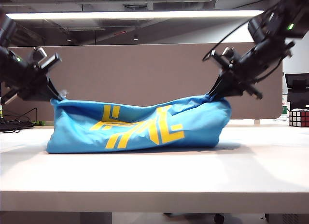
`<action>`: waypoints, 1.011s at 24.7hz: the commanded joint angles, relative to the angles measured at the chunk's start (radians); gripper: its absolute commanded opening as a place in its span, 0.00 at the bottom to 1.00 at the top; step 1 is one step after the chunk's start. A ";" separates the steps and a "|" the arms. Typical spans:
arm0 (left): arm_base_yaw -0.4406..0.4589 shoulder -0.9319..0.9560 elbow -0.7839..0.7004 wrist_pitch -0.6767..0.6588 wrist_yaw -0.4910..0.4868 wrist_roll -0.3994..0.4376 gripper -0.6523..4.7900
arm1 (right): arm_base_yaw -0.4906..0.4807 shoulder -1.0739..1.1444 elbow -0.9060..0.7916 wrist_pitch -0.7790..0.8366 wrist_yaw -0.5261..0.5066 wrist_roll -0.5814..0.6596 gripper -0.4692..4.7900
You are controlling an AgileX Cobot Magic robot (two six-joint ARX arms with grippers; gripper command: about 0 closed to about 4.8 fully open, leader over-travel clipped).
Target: Fold the bottom side of the soccer jersey horizontally towards the center, about one-third of the way, then fold the sleeve back towards the center, creating a straight line along the edge of the the soccer jersey, and finally fold the bottom of the soccer jersey up towards the top, creating a neat rectangle.
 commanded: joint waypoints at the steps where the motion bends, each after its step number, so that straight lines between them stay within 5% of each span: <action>1: 0.002 0.048 0.024 0.175 -0.079 0.039 0.14 | -0.006 0.060 0.060 0.155 0.005 0.002 0.34; 3: 0.016 0.079 0.025 0.317 -0.117 0.044 0.38 | -0.023 0.103 0.104 0.261 0.037 0.003 0.64; 5: 0.042 0.080 0.030 0.347 -0.150 0.044 0.48 | -0.050 0.110 0.142 0.263 0.042 0.003 0.68; 8: 0.076 0.061 0.032 0.323 -0.052 0.021 0.52 | -0.083 0.092 0.162 0.229 -0.061 0.006 0.68; 12: 0.100 0.017 0.023 0.250 0.022 0.000 0.49 | -0.118 0.037 0.162 0.095 -0.109 0.002 0.55; 15: 0.101 -0.031 0.010 0.209 0.056 0.028 0.33 | -0.128 -0.012 0.160 -0.023 -0.124 -0.082 0.48; 17: 0.101 -0.070 -0.010 0.197 0.112 0.047 0.13 | -0.128 -0.053 0.160 -0.115 -0.129 -0.169 0.24; 19: 0.101 -0.116 -0.037 0.190 0.163 0.060 0.11 | -0.127 -0.096 0.160 -0.198 -0.129 -0.252 0.07; 25: 0.101 -0.431 -0.285 0.182 0.122 0.103 0.11 | -0.122 -0.296 0.156 -0.479 -0.123 -0.450 0.08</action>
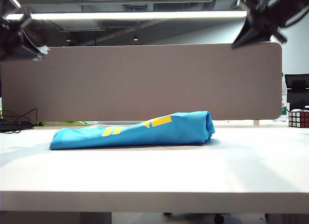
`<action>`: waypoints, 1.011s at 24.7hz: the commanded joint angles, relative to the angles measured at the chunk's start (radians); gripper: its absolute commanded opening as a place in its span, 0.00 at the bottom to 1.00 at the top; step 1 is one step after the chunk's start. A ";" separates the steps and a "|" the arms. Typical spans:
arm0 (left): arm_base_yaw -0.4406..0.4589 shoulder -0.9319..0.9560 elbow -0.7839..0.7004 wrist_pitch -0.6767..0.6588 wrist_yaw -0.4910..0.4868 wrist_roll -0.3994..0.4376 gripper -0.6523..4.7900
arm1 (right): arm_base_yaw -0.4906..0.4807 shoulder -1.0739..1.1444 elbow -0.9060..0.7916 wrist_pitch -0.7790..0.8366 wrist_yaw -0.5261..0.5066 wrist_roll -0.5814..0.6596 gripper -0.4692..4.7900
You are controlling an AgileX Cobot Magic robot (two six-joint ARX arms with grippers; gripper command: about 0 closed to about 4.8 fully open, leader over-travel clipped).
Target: Fold the bottom side of the soccer jersey horizontally towards the center, about one-third of the way, then fold the sleeve back towards the center, creating a straight line along the edge of the the soccer jersey, and finally fold the bottom of the soccer jersey up towards the top, creating a neat rectangle.
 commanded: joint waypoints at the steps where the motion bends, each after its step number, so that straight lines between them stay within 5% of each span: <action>1: 0.002 -0.154 -0.116 0.008 -0.029 0.028 0.11 | 0.000 -0.084 0.002 -0.108 0.001 -0.074 0.08; 11: -0.001 -0.702 -0.408 -0.142 -0.159 0.026 0.11 | 0.000 -0.412 -0.114 -0.145 0.115 -0.072 0.08; 21: -0.014 -1.036 -0.481 -0.317 -0.228 0.035 0.11 | 0.001 -0.977 -0.784 0.236 0.282 0.069 0.08; 25: -0.014 -1.250 -0.599 -0.323 -0.270 0.023 0.11 | 0.000 -1.249 -1.023 0.263 0.364 0.073 0.08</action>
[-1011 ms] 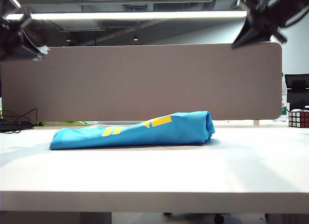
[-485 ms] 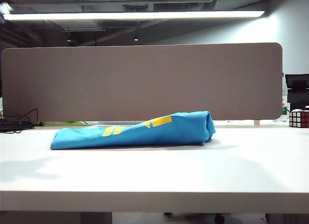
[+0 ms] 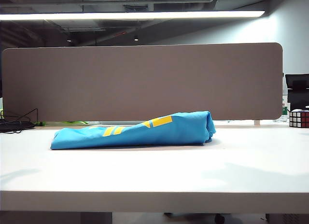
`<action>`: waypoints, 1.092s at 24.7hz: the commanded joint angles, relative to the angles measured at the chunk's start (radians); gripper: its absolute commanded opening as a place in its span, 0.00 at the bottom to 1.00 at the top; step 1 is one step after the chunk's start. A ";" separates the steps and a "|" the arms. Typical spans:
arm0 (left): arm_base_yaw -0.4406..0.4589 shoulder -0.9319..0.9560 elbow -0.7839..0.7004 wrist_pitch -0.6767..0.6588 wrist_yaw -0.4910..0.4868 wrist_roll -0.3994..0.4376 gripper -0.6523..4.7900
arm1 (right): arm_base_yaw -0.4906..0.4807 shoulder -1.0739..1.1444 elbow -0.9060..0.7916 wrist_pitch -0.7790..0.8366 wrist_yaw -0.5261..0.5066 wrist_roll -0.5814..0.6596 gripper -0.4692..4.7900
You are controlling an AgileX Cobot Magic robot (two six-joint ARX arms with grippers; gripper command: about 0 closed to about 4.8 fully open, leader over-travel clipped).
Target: Fold the bottom side of the soccer jersey horizontally towards the center, about one-third of the way, then fold the sleeve back towards the center, creating a straight line along the edge of the the soccer jersey, and finally fold the bottom of the soccer jersey up towards the top, creating a neat rectangle.
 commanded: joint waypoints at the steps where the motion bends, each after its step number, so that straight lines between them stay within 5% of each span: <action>1: 0.001 -0.152 -0.072 -0.024 -0.020 -0.013 0.11 | 0.001 -0.154 -0.116 0.030 0.060 0.008 0.08; 9: -0.008 -0.333 -0.177 -0.176 -0.008 -0.029 0.11 | 0.001 -0.611 -0.387 -0.038 0.231 0.109 0.08; 21: -0.015 -0.332 -0.364 0.045 -0.117 -0.040 0.11 | 0.000 -0.612 -0.631 0.094 0.287 0.072 0.08; 27: -0.019 -0.332 -0.401 0.109 -0.138 0.116 0.11 | 0.000 -0.612 -0.703 0.202 0.325 -0.003 0.08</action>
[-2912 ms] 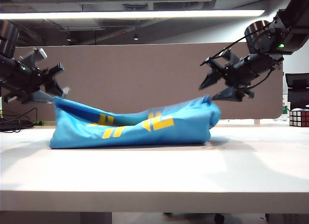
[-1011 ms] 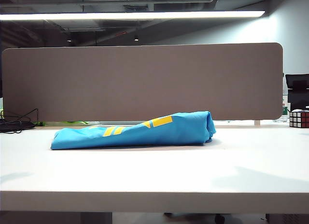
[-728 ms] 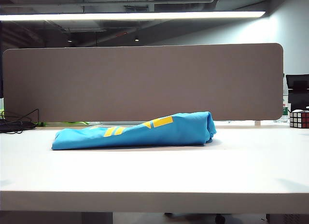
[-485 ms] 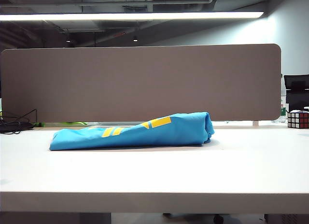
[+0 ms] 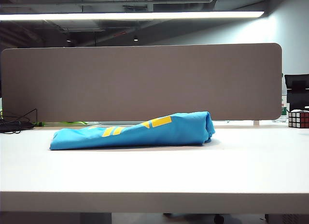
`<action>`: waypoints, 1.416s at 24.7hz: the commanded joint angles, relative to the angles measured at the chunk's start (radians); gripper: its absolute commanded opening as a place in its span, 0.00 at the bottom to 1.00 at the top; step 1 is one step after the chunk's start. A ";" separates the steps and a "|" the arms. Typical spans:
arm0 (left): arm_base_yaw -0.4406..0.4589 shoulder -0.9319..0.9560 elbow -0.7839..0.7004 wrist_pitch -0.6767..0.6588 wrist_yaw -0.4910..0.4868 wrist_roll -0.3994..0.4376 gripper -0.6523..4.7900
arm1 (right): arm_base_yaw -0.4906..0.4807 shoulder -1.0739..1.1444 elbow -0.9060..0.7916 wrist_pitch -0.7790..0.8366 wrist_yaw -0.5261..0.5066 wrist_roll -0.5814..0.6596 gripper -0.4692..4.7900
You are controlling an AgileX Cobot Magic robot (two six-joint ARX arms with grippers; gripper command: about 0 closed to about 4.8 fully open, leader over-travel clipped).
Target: Fold the bottom side of the soccer jersey horizontally towards the center, about one-third of the way, then fold the sleeve back towards the center, creating a straight line along the edge of the the soccer jersey, and finally fold the bottom of the soccer jersey up towards the top, creating a neat rectangle.
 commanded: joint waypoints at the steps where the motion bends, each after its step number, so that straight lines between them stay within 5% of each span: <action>1: 0.001 0.000 0.007 0.039 -0.013 0.114 0.11 | 0.001 -0.002 -0.006 0.079 0.042 -0.086 0.08; 5: 0.002 0.000 0.006 0.063 -0.007 0.136 0.11 | 0.001 -0.002 -0.006 0.126 0.048 -0.105 0.08; 10: 0.002 0.000 0.007 0.131 0.056 0.066 0.11 | -0.001 -0.002 -0.006 0.148 0.048 -0.108 0.08; 35: 0.003 0.000 0.006 0.130 0.028 0.064 0.11 | 0.000 -0.002 -0.006 0.149 0.045 -0.143 0.08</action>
